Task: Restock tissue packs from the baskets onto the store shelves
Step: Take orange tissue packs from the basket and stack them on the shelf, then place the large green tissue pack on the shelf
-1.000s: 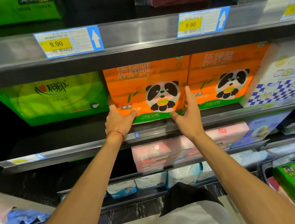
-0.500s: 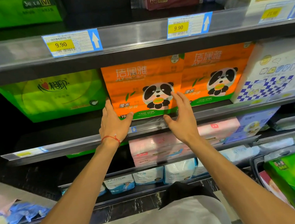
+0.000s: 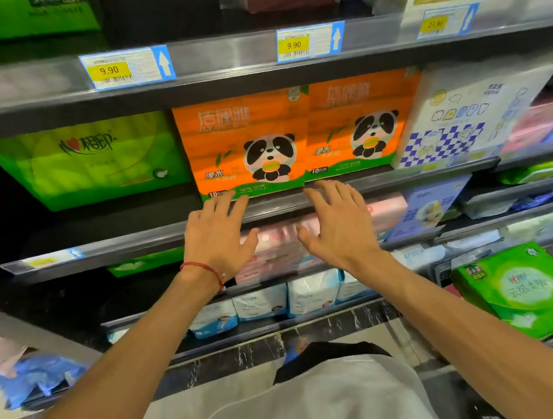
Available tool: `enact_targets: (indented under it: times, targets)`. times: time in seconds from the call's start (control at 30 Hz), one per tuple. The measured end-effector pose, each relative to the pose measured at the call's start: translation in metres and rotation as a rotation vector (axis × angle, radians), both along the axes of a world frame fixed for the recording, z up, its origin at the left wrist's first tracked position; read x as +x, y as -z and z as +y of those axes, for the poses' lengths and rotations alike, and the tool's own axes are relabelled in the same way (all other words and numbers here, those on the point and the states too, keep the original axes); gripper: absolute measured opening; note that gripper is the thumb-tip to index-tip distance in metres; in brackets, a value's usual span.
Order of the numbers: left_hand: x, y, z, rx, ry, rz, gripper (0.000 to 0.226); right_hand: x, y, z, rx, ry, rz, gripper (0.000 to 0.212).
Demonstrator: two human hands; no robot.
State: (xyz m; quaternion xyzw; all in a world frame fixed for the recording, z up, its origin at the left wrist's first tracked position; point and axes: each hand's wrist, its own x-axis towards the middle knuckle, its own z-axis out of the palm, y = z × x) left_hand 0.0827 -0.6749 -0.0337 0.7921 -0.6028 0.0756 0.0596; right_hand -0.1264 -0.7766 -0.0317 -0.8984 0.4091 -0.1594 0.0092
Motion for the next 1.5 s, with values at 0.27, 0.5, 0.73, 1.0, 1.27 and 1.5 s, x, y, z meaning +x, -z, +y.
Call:
enact_targets:
  times: [0.27, 0.5, 0.73, 1.0, 1.27, 1.5]
  targets:
    - [-0.05, 0.006, 0.056, 0.071, 0.126, -0.01, 0.068, -0.068, -0.008, 0.077, -0.006, 0.033, 0.037, 0.066]
    - [-0.11, 0.016, 0.087, 0.053, 0.283, -0.033, 0.065, -0.144, 0.008, 0.137, 0.035, 0.158, 0.136, 0.073]
    - [-0.173, 0.011, 0.073, 0.15, 0.381, 0.008, 0.073, -0.226, 0.016, 0.142, 0.066, 0.301, 0.176, 0.078]
    - [-0.285, 0.016, -0.006, 0.193, 0.602, -0.024, 0.068, -0.341, 0.035, 0.105, 0.113, 0.491, 0.21, 0.078]
    - [-0.435, 0.026, -0.104, 0.266, 0.794, -0.056, 0.07, -0.477, 0.036, 0.059, 0.175, 0.634, 0.282, 0.076]
    - [-0.521, 0.05, -0.179, 0.344, 0.903, -0.088, 0.07, -0.562, 0.052, 0.006, 0.269, 0.712, 0.33, 0.08]
